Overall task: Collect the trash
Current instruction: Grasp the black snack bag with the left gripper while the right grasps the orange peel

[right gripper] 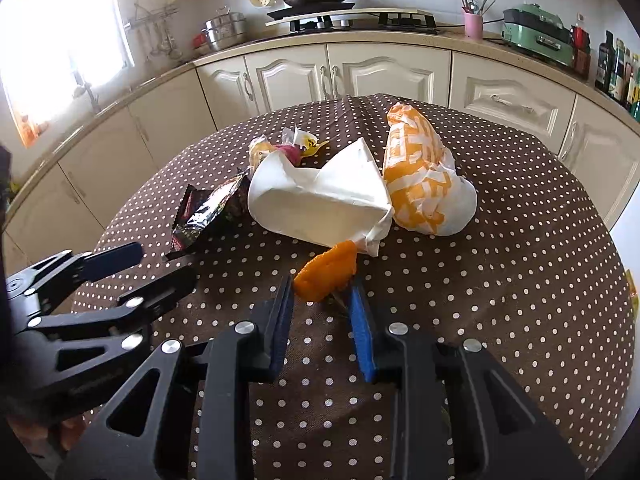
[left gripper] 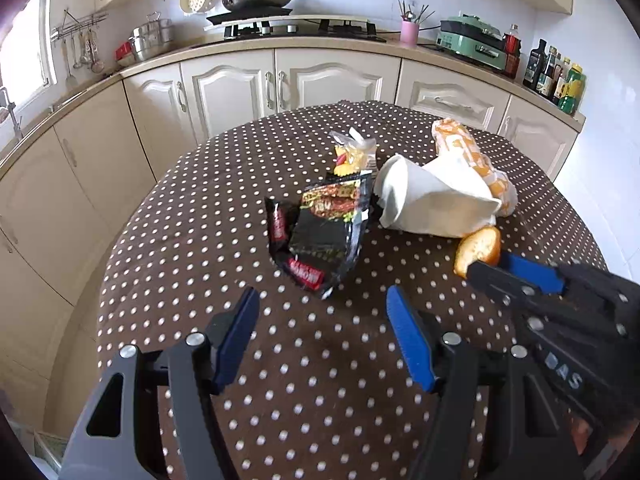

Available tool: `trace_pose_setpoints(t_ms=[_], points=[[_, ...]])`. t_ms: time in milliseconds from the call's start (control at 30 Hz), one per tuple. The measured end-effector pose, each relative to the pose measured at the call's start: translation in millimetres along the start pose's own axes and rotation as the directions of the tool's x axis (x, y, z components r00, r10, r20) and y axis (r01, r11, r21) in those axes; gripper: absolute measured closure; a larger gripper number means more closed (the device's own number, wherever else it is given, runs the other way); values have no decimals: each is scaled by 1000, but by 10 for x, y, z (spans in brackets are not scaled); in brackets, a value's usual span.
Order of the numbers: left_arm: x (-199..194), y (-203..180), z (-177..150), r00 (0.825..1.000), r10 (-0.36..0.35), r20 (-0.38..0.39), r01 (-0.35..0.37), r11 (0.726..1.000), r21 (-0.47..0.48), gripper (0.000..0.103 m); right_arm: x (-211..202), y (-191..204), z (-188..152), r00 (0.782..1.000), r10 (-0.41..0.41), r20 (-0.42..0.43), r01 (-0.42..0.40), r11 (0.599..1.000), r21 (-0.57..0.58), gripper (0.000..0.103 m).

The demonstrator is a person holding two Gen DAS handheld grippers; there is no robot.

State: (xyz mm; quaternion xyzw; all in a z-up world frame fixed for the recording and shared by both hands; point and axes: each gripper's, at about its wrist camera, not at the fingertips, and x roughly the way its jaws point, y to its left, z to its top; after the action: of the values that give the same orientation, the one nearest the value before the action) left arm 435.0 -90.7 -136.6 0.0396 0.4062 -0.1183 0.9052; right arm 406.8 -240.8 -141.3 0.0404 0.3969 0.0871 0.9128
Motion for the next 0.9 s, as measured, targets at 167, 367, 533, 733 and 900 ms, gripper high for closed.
trace_pose_setpoints(t_ms=[167, 367, 533, 733, 900], points=[[103, -51, 98, 998, 56, 15, -56, 998, 34, 45, -22, -12, 2, 1000, 15, 0, -15, 1000, 13, 77], [216, -15, 126, 999, 17, -38, -16, 1000, 22, 78, -33, -20, 31, 1000, 20, 5, -20, 1000, 10, 77], [86, 22, 39, 999, -22, -27, 22, 1000, 12, 83, -106, 39, 8, 999, 11, 30, -10, 1000, -5, 78], [-241, 158, -153, 997, -73, 24, 74, 997, -33, 83, -254, 233, -78, 998, 39, 44, -38, 999, -25, 78], [-588, 443, -388, 993, -96, 69, 103, 989, -103, 84, -403, 525, -84, 994, 95, 56, -92, 994, -59, 78]])
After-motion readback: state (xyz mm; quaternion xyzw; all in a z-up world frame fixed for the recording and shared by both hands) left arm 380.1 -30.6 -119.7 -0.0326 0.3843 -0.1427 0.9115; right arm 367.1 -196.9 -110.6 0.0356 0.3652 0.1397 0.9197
